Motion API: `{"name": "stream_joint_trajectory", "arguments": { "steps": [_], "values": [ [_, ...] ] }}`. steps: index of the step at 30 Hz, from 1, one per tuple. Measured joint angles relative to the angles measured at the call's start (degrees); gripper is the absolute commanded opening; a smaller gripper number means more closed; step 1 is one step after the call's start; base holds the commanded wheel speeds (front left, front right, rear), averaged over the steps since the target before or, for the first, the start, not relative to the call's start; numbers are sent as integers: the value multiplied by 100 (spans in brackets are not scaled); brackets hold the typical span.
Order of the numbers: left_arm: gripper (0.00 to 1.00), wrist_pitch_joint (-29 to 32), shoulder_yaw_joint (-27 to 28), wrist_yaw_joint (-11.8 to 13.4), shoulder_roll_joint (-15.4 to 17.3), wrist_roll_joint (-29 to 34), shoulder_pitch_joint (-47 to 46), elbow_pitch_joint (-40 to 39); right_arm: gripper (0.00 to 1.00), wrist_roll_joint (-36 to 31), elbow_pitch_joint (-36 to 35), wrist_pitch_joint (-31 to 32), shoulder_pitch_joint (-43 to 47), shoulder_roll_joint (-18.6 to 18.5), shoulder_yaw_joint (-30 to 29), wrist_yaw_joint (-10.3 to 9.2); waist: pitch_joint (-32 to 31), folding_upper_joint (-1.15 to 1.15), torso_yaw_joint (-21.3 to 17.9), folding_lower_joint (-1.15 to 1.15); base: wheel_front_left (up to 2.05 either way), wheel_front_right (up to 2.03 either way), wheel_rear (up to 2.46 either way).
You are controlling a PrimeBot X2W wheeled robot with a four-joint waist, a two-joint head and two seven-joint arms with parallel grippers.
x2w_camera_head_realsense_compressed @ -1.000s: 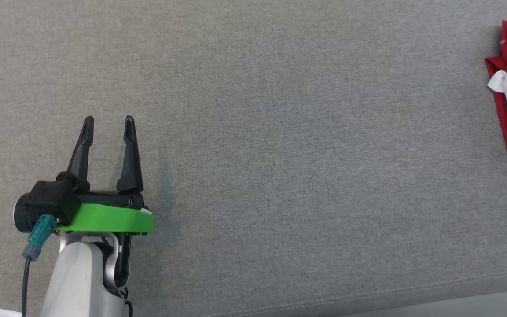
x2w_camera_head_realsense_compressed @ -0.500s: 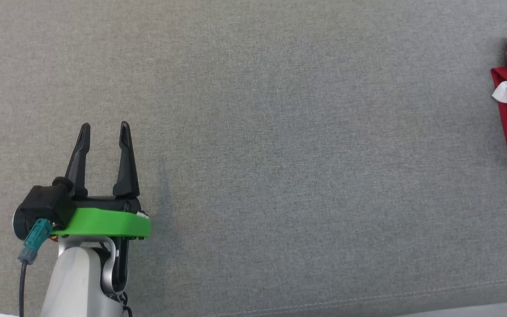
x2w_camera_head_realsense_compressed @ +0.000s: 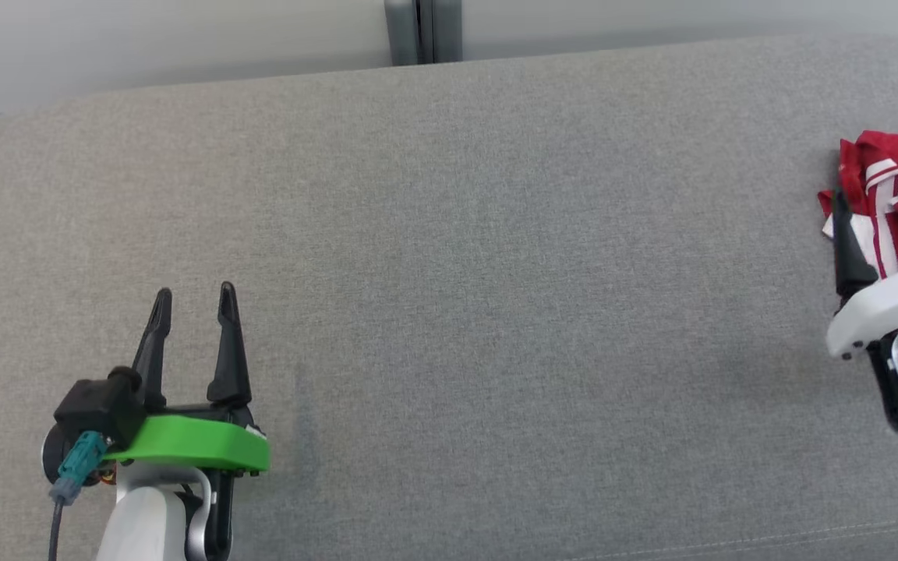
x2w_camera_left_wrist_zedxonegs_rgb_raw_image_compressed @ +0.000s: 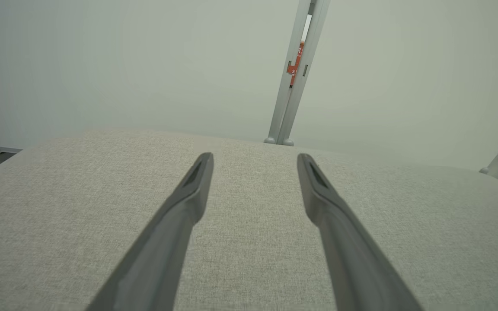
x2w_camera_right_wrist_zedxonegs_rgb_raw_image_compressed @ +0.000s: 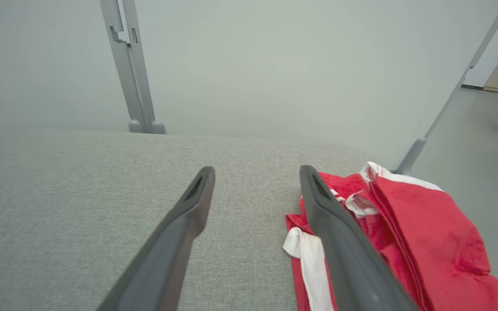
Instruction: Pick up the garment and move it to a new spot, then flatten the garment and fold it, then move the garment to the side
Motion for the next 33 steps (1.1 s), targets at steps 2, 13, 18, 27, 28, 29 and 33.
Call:
{"name": "stream_joint_trajectory", "arguments": {
  "steps": [2,13,18,27,28,29,33],
  "values": [
    [100,0,-22,1,0,-11,105,73,100,15,-253,-60,320,194,-26,0,-159,0,34,0,0,0,0],
    [100,-1,-100,69,0,-55,378,292,100,-118,-857,-83,1283,959,111,0,-725,0,309,0,0,0,0],
    [100,0,-147,93,0,-89,446,500,100,-103,-847,-96,1614,1232,76,0,-921,0,425,0,0,0,0],
    [100,0,-119,144,1,-82,499,672,100,-68,-851,-69,1841,1514,12,0,-1105,0,385,0,0,0,0],
    [100,0,-119,144,1,-80,500,678,100,-68,-853,-58,1851,1521,16,0,-1107,0,367,0,0,0,0],
    [100,0,-118,144,1,-73,501,680,100,-68,-854,-57,1867,1527,22,0,-1108,0,351,0,0,0,0],
    [100,0,-116,144,1,-65,501,686,100,-68,-870,-14,1909,1533,27,-1,-1095,0,299,0,0,0,0]
  ]
}}
